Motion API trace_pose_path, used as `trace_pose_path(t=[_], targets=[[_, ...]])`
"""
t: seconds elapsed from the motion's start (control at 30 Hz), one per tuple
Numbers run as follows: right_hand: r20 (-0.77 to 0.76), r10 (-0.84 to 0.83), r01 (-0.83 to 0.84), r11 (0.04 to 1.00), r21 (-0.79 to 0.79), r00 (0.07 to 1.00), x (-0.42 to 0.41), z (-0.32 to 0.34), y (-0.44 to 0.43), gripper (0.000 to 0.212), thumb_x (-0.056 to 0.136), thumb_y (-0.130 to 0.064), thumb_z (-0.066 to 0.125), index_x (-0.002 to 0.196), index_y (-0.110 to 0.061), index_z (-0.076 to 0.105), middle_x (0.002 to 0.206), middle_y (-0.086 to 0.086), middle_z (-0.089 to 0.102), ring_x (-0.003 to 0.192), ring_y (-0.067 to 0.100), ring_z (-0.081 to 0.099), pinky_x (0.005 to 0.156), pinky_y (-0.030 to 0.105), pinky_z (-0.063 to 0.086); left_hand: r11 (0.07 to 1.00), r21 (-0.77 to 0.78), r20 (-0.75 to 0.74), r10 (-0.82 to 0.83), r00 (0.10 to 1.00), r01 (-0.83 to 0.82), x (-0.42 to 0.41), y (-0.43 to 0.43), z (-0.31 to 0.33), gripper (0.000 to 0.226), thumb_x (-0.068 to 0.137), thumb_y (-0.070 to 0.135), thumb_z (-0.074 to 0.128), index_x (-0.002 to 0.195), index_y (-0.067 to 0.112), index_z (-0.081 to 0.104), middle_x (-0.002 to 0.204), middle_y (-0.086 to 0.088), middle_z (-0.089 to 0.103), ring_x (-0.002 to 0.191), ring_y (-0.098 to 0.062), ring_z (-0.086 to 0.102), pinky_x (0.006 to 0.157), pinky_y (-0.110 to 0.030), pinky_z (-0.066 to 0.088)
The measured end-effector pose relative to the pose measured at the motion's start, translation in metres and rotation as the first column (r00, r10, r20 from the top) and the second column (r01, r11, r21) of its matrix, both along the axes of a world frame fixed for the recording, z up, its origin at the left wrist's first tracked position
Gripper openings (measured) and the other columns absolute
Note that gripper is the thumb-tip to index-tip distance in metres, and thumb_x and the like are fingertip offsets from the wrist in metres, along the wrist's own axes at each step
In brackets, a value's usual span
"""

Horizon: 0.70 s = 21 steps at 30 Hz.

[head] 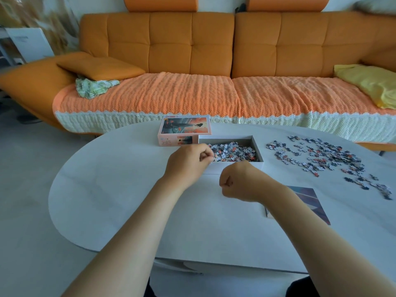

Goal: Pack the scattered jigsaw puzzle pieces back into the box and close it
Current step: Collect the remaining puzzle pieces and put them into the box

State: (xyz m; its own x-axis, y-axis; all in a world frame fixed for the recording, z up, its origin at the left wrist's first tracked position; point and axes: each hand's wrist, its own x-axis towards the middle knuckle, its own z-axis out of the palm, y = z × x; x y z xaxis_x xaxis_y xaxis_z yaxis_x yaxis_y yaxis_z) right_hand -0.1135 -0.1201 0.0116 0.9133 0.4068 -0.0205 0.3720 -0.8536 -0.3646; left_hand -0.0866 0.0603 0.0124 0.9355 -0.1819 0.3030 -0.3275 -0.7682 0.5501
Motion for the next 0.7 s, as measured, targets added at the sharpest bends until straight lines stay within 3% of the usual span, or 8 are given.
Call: trace_pose_path(t=[0.1,0.2,0.33,0.4,0.5,0.63,0.7], targets=[[0.150,-0.137,0.099,0.966,0.240,0.979,0.018,0.007,-0.011,0.010,0.078,-0.016,0.065,0.077,-0.024,0.071,0.069,-0.010,0.066,0.059,-0.001,0.055,0.061,0.017,0.043,0.999,-0.014,0.047,0.036,0.998,-0.036,0.009,-0.007,-0.002,0.005,0.090,0.031,0.064,0.091,0.030,0.069,0.085,0.015,0.069,0.073,-0.003,0.056,0.057,-0.020,0.037],[0.247,-0.298,0.200,0.913,0.357,0.922,0.035,0.010,-0.024,0.010,0.083,-0.023,0.067,0.085,-0.031,0.074,0.081,-0.013,0.068,0.066,0.002,0.054,0.065,0.026,0.048,0.997,-0.024,0.094,0.069,0.993,-0.067,0.020,-0.015,-0.005,0.010,0.090,0.030,0.063,0.092,0.029,0.072,0.087,0.014,0.070,0.078,-0.006,0.058,0.062,-0.024,0.045],[0.227,-0.343,0.263,0.911,0.317,0.912,0.045,0.002,-0.031,0.016,0.084,-0.025,0.068,0.089,-0.039,0.074,0.099,-0.017,0.060,0.080,0.007,0.055,0.068,0.028,0.044,0.997,0.071,0.142,0.000,0.990,-0.010,0.032,-0.022,-0.012,0.014,0.090,0.026,0.063,0.091,0.027,0.077,0.091,0.008,0.073,0.086,-0.016,0.060,0.071,-0.031,0.049],[0.230,-0.358,0.277,0.906,0.320,0.905,0.047,0.000,-0.032,0.017,0.085,-0.024,0.067,0.087,-0.040,0.073,0.098,-0.017,0.060,0.080,0.008,0.056,0.065,0.026,0.041,0.989,0.148,0.179,-0.033,0.983,0.006,0.035,-0.025,-0.015,0.016,0.090,0.022,0.062,0.088,0.026,0.077,0.094,0.005,0.073,0.090,-0.021,0.060,0.076,-0.035,0.047],[0.282,-0.384,0.310,0.911,0.272,0.879,0.044,0.000,-0.034,0.016,0.087,-0.027,0.063,0.089,-0.039,0.074,0.096,-0.017,0.065,0.080,0.011,0.056,0.063,0.026,0.040,0.991,0.135,0.211,-0.052,0.976,0.023,0.035,-0.027,-0.018,0.015,0.088,0.021,0.065,0.088,0.028,0.079,0.097,0.007,0.073,0.091,-0.022,0.060,0.078,-0.036,0.046],[0.289,-0.230,0.192,0.969,0.153,0.929,0.038,-0.012,-0.037,0.019,0.089,-0.028,0.059,0.098,-0.033,0.075,0.099,-0.007,0.070,0.096,0.021,0.060,0.082,0.037,0.048,0.989,0.136,0.256,-0.083,0.963,0.049,0.030,-0.028,-0.020,0.015,0.087,0.019,0.065,0.093,0.025,0.078,0.097,0.005,0.071,0.092,-0.020,0.059,0.075,-0.031,0.045],[0.287,-0.217,0.160,0.964,0.211,0.933,0.032,-0.014,-0.043,0.019,0.088,-0.023,0.060,0.097,-0.031,0.075,0.097,-0.006,0.069,0.094,0.020,0.059,0.083,0.037,0.049,0.986,0.140,0.280,-0.126,0.952,0.089,0.023,-0.035,-0.021,0.016,0.087,0.019,0.065,0.097,0.023,0.076,0.099,0.004,0.068,0.097,-0.021,0.057,0.080,-0.035,0.044]])
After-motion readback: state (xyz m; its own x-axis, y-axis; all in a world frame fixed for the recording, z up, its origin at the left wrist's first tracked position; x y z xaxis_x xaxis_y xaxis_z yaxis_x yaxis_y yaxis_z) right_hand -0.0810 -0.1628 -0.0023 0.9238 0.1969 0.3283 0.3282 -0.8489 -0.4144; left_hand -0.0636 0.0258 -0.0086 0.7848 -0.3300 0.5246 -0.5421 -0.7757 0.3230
